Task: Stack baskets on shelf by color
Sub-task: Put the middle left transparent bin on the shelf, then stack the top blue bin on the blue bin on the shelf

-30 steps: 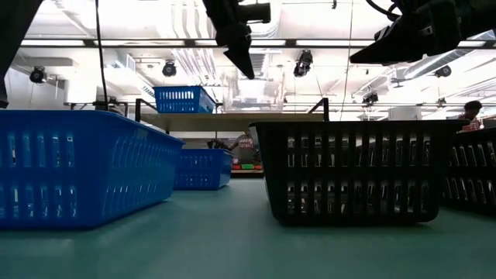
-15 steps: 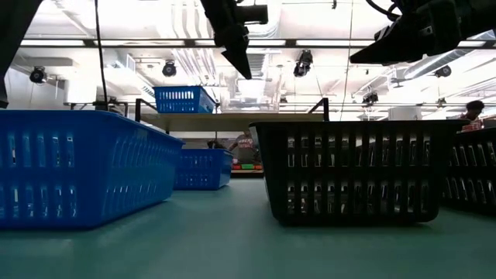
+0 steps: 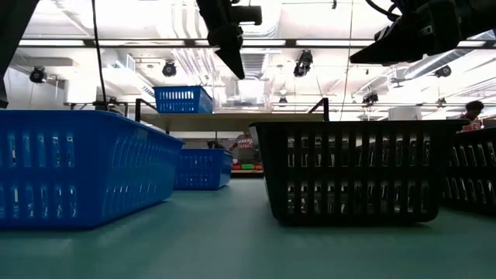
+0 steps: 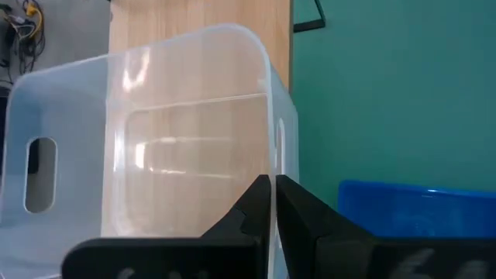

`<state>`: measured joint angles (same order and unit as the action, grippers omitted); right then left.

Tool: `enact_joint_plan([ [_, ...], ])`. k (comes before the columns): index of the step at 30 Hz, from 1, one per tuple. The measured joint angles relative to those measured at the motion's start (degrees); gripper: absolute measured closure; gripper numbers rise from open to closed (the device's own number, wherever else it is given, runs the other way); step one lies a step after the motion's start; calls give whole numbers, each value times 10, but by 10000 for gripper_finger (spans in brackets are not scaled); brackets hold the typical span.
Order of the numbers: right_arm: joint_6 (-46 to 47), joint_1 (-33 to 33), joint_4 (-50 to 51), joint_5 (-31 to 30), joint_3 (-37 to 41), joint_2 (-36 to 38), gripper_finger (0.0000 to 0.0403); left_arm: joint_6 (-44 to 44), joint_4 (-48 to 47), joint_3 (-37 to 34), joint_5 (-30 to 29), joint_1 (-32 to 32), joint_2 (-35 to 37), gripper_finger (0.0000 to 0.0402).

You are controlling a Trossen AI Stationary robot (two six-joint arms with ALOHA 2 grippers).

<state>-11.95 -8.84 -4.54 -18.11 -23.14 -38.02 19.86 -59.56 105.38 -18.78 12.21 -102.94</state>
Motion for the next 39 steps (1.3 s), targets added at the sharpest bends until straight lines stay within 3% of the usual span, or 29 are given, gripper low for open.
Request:
enact_joint_plan([
  [10,0,0,0,0,0,0,394,0,-6,0,0,8,0,397],
  [23,-1,0,0,0,0,0,394,0,-11,0,-2,9,5,301],
  [29,-1,0,0,0,0,0,394,-9,-15,4,-3,-17,44,292],
  [39,-1,0,0,0,0,0,394,-117,-11,-13,0,-112,118,292],
])
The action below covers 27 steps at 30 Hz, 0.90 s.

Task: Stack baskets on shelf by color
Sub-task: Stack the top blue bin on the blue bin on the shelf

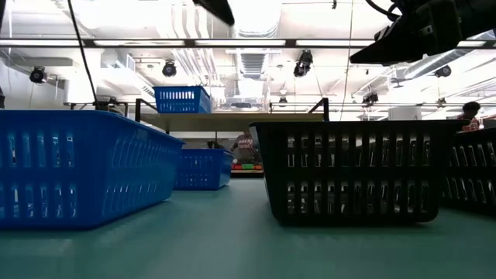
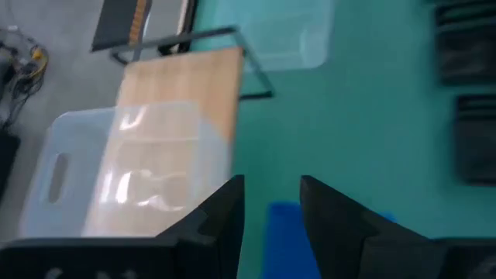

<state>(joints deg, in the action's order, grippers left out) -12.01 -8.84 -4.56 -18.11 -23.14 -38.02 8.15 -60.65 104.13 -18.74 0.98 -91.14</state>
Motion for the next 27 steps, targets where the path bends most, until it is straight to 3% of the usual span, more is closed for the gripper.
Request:
enact_joint_plan([
  [5,5,0,0,0,0,0,394,-16,65,-51,1,-69,27,292],
  [13,20,0,-4,0,0,0,394,-18,231,-196,0,-157,77,292],
  [27,59,0,-17,7,0,-14,394,33,599,-492,-14,-194,204,292],
])
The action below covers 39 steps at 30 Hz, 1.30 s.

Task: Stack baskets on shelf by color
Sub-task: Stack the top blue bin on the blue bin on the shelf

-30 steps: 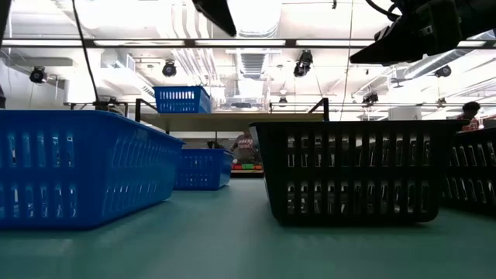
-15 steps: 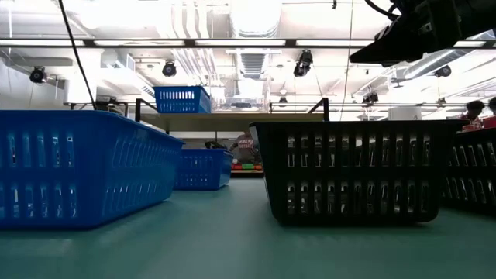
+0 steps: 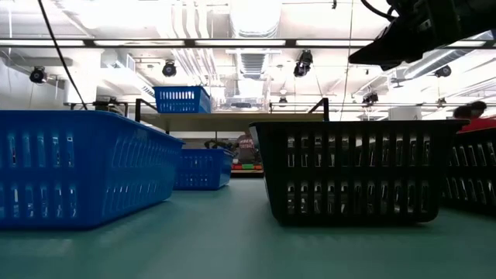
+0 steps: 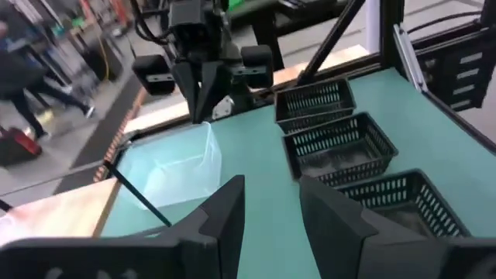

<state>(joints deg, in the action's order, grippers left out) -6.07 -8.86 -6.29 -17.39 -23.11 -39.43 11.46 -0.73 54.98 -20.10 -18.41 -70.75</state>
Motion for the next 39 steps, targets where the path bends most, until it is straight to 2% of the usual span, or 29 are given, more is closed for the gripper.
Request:
enact_joint_plan([
  [4,-1,0,-48,38,0,-25,394,40,81,-68,-9,0,43,292],
  [10,-2,-6,-146,59,0,-96,394,76,140,-125,-99,0,124,292],
  [13,1,-13,-152,59,-19,-135,394,85,160,-150,-143,0,161,292],
  [21,3,-18,-122,59,-118,-238,394,90,177,-200,-210,0,236,292],
  [29,-20,-18,-79,59,-225,-340,394,81,182,-235,-209,0,290,292],
  [36,-30,-17,-54,58,-309,-422,394,66,181,-235,-207,-2,282,292],
  [39,-29,-17,-10,54,-350,-451,394,69,183,-235,-206,-3,274,292],
])
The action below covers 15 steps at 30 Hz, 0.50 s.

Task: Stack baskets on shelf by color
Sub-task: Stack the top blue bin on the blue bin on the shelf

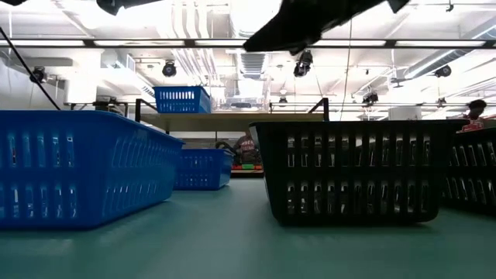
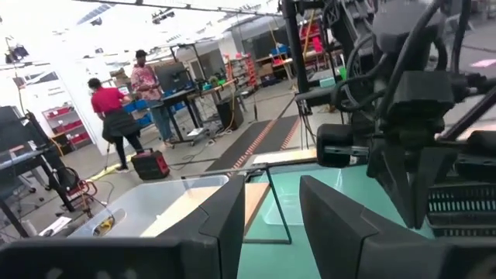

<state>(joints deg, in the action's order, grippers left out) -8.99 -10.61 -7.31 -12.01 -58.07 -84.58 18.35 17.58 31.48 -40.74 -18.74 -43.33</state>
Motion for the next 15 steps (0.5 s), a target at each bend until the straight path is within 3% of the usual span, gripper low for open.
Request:
enact_joint_plan([
  [15,52,9,235,5,-211,-132,383,-1,-47,0,0,-32,39,292],
])
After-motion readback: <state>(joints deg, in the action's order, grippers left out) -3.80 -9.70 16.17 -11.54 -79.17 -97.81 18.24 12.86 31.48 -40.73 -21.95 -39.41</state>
